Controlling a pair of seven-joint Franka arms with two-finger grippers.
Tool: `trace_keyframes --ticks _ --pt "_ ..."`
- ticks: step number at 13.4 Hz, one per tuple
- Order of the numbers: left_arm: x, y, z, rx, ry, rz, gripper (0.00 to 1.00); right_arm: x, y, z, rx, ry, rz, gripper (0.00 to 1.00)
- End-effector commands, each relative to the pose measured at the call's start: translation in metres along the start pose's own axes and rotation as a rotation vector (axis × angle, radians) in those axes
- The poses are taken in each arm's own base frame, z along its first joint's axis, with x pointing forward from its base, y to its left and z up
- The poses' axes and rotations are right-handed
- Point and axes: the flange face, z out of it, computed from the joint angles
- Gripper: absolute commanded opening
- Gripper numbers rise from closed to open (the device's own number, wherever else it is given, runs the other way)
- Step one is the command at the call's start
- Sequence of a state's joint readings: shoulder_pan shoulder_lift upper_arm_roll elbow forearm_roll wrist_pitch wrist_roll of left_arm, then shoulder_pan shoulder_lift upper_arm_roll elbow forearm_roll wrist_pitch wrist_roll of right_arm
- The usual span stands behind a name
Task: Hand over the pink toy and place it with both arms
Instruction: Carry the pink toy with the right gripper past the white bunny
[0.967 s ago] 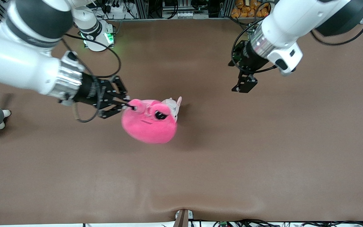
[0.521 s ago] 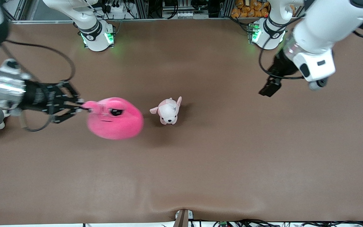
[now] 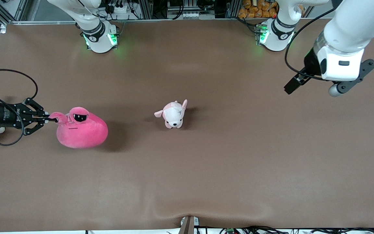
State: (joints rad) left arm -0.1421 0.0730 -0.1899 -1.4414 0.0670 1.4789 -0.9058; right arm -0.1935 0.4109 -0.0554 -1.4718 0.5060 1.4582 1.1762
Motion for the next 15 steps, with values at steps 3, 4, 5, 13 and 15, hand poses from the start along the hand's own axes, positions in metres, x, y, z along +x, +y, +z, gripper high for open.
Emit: trace_keyframes --ticks 3,4,5,13,15 --pt "0.024 -0.075 -0.038 0.002 0.036 0.310 1.00 0.113 0.021 0.025 -0.086 0.006 -0.117 0.00" --pt "0.029 -0.085 -0.036 0.012 0.022 0.352 1.00 0.133 0.025 0.030 -0.089 -0.012 -0.125 0.00" --pt "0.033 -0.094 -0.039 0.011 0.025 0.367 1.00 0.149 0.027 0.038 -0.097 -0.035 -0.124 0.00" --pt "0.033 -0.110 -0.025 -0.001 0.010 0.470 1.00 0.092 0.019 -0.021 -0.061 0.020 -0.269 1.00" --pt "0.031 -0.112 -0.021 0.003 0.001 0.470 1.00 0.047 0.010 -0.058 -0.015 0.081 -0.353 1.00"
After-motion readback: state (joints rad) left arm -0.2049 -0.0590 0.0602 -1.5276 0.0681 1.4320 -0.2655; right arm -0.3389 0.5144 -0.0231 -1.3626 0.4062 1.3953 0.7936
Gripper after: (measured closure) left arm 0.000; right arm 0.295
